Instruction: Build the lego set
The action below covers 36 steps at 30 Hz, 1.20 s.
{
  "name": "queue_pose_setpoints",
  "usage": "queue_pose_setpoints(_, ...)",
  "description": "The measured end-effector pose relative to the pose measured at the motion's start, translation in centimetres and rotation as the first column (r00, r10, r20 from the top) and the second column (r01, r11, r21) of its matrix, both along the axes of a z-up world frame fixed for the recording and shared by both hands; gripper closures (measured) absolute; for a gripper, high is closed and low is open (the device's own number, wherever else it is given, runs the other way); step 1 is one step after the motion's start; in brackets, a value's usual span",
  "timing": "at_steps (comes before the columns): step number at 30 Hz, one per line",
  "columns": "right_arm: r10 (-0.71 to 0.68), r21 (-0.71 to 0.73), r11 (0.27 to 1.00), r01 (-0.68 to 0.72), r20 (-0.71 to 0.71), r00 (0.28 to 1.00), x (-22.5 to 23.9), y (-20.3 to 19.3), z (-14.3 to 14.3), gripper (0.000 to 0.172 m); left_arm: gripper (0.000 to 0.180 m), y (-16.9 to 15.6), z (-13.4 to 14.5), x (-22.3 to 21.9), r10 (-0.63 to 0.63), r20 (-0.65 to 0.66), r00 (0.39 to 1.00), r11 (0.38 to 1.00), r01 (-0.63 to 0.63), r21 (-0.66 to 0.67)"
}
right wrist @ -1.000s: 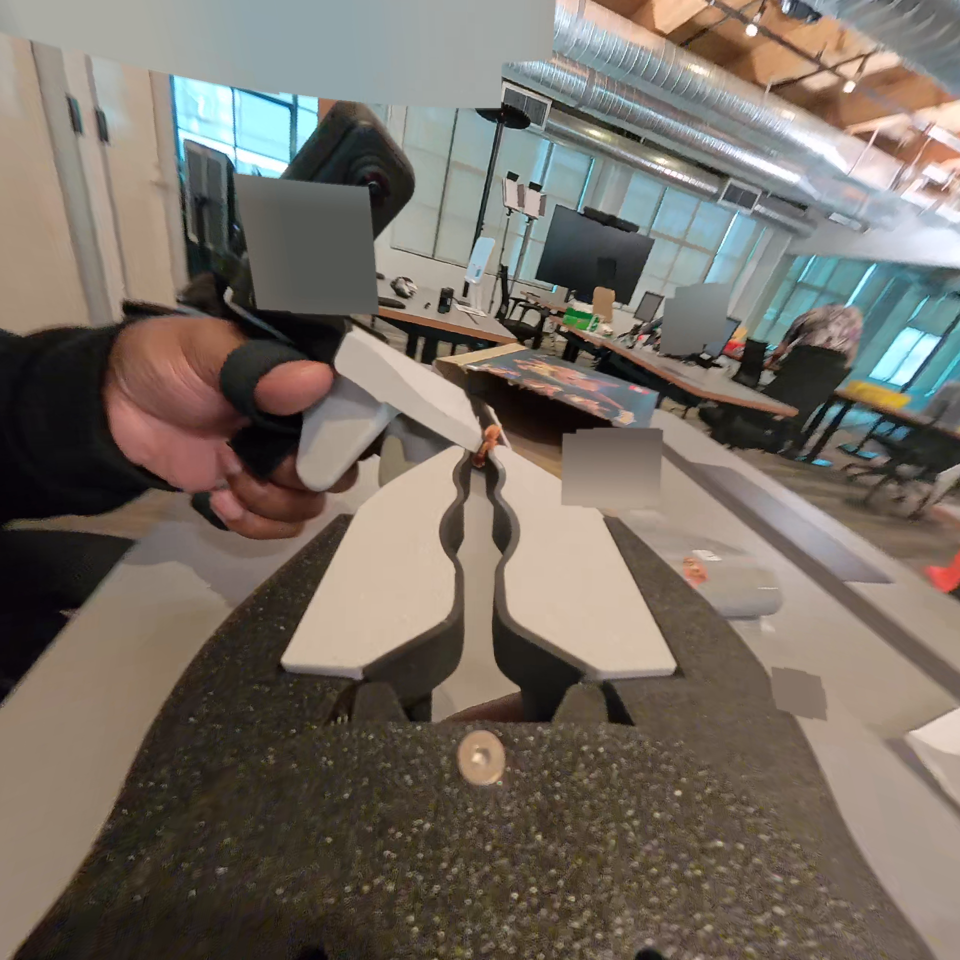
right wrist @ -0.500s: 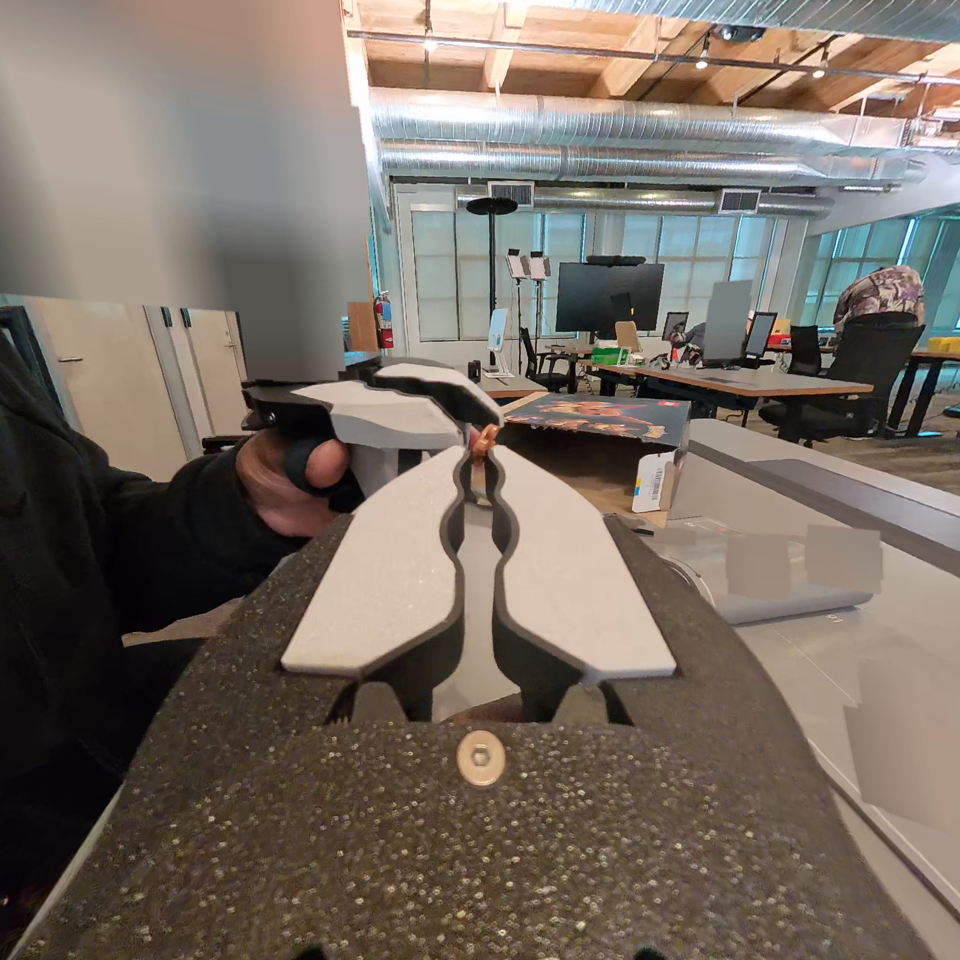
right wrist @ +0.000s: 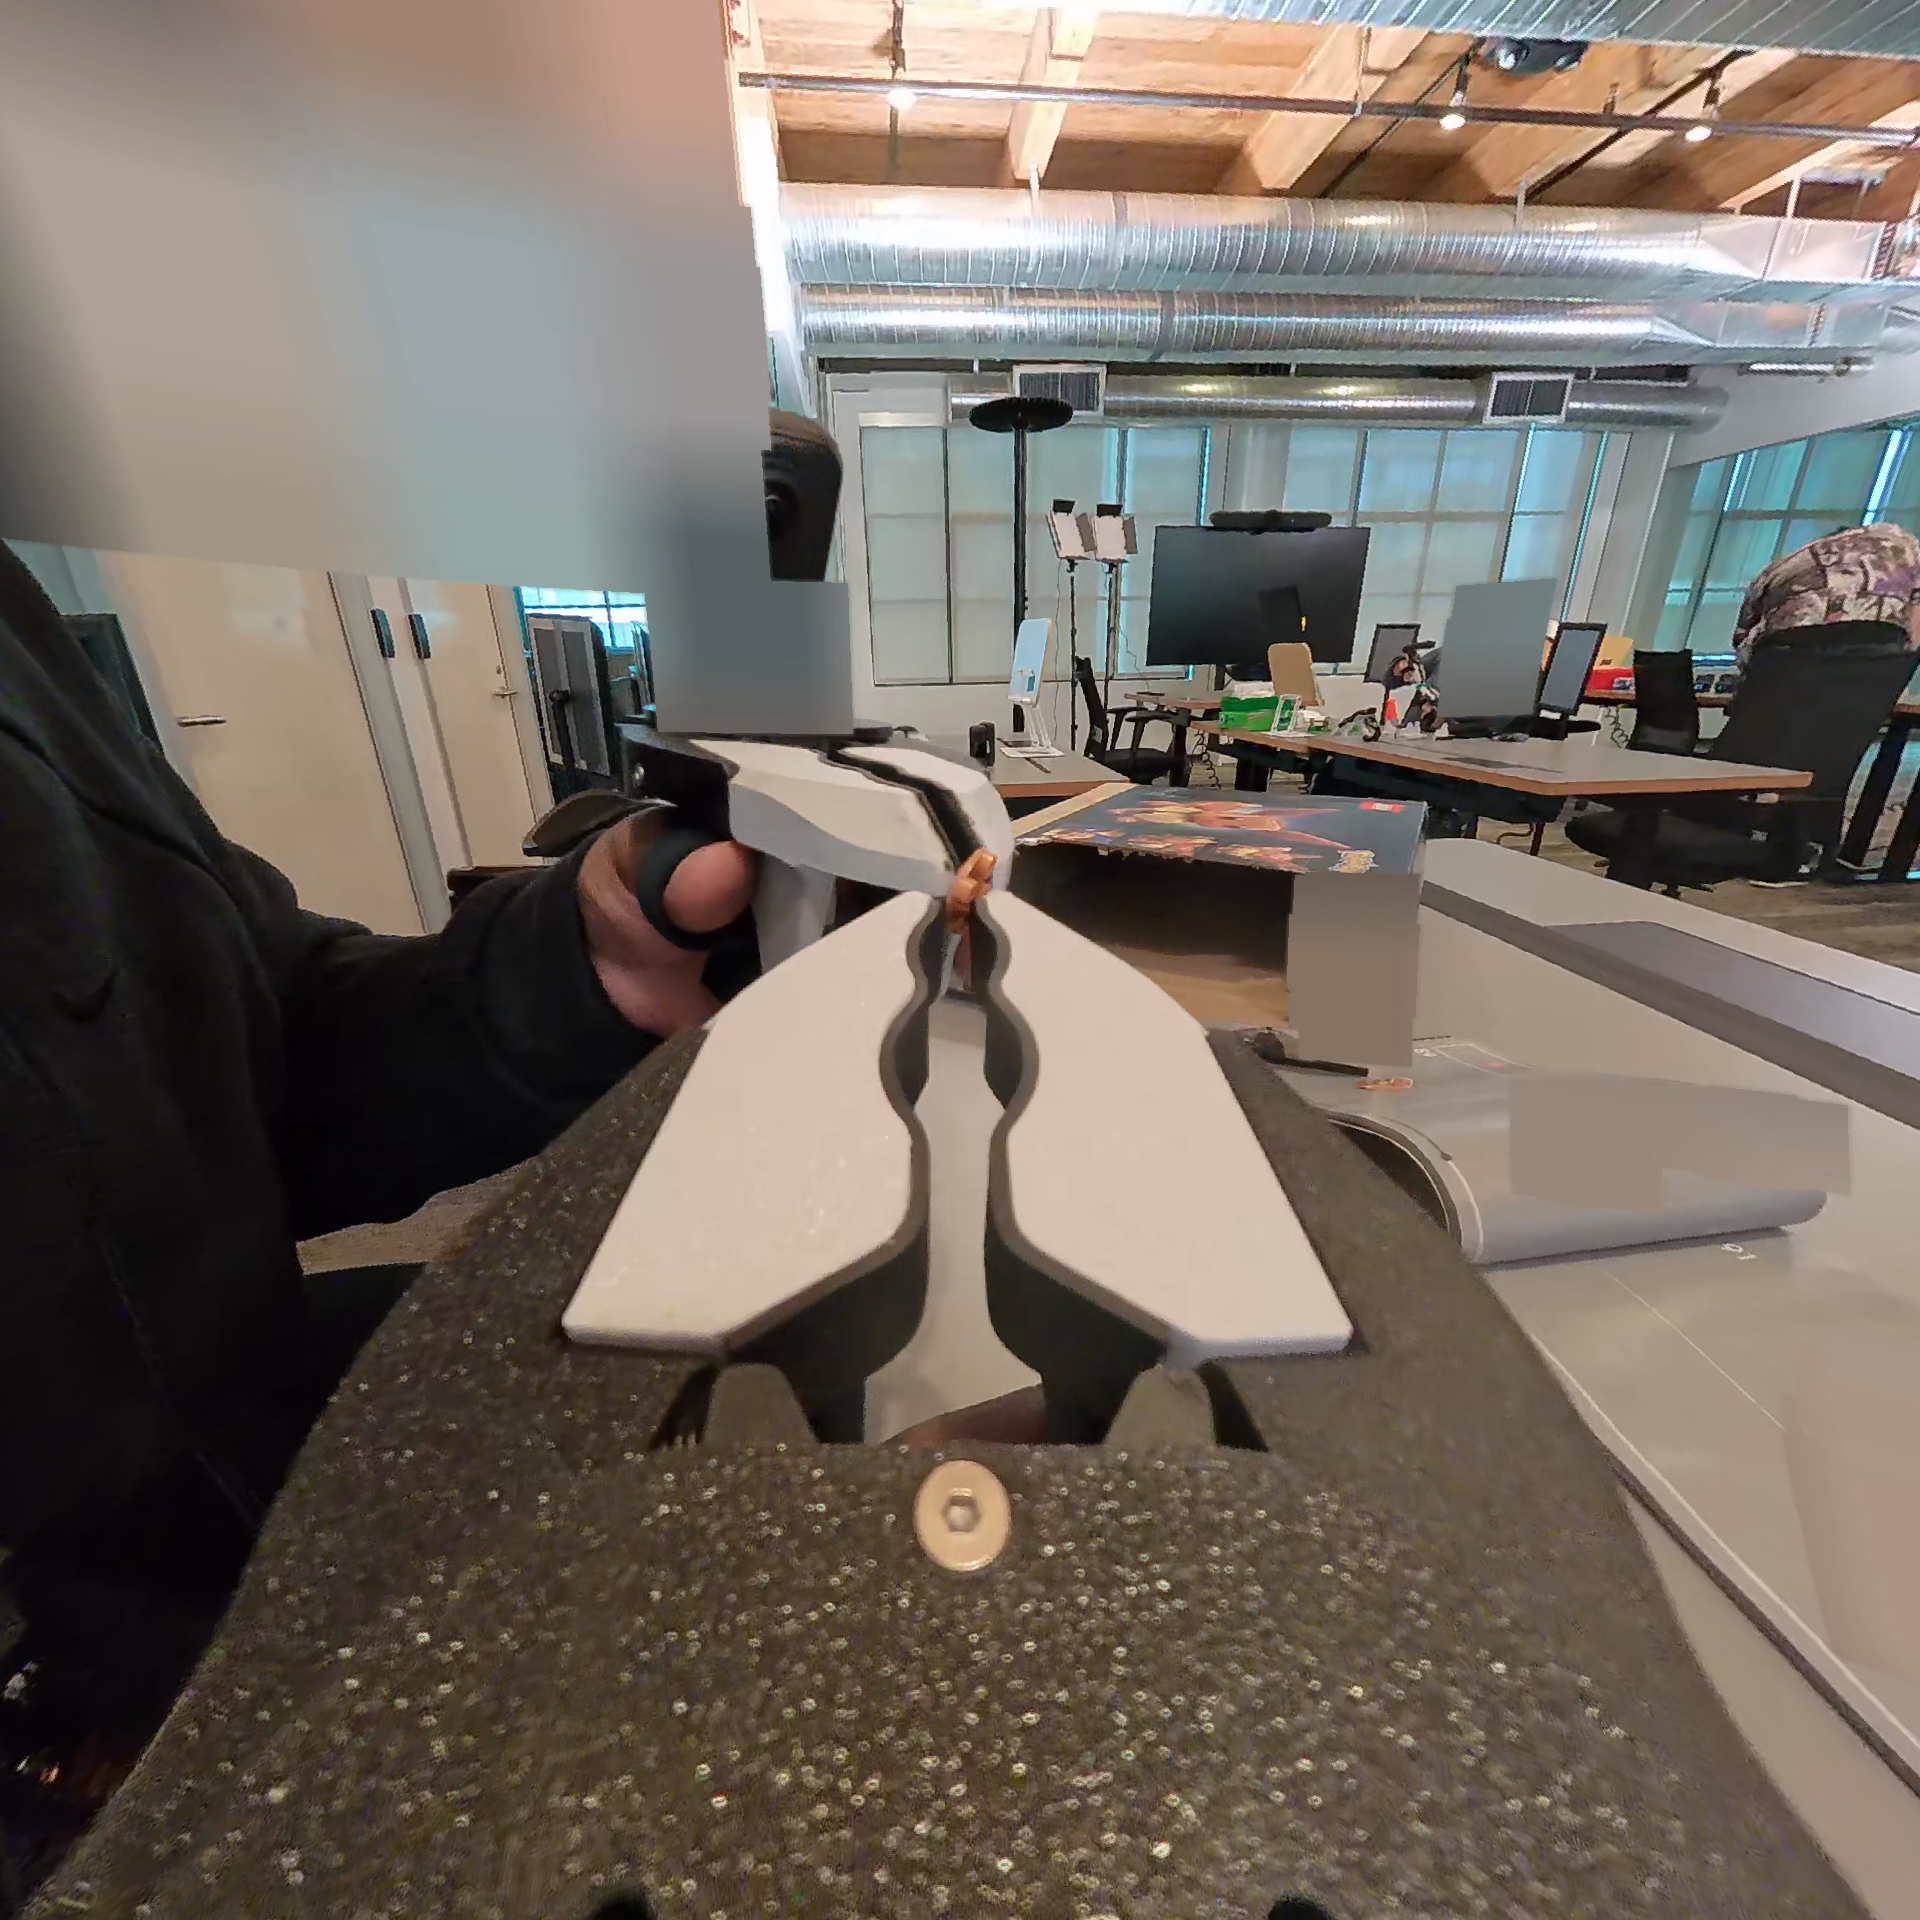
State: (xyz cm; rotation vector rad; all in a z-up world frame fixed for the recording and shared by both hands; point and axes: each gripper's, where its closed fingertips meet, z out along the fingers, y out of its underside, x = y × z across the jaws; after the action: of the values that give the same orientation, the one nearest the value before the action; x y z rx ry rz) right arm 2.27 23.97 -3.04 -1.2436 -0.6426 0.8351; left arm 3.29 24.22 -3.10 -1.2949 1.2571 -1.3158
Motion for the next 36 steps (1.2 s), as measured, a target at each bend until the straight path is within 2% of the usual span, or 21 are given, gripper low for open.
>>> queue_pose_setpoints(15,0.075,-0.100,0.992,-0.079,-0.049,0.996,-0.1,0.2,-0.6,0.168,0.174,0.2,-0.7,-0.1,-0.181,0.051,0.982,0.966,0.187,-0.179)
queue_pose_setpoints(22,0.094,-0.143,0.984,-0.103,-0.066,0.993,-0.2,0.3,-0.9,0.168,0.175,0.2,-0.9,-0.1,-0.271,0.117,0.956,0.906,0.294,-0.304)
queue_pose_setpoints(27,0.047,-0.161,0.986,-0.048,-0.010,0.999,-0.1,1.0,-1.7,0.166,0.178,0.5,-1.3,-0.3,-0.292,0.148,0.945,0.878,0.326,-0.352)
queue_pose_setpoints(36,-0.084,-0.115,0.988,0.102,0.156,0.984,1.0,1.9,-1.9,0.154,0.178,2.0,-1.5,-0.7,-0.239,0.189,0.952,0.858,0.298,-0.419)
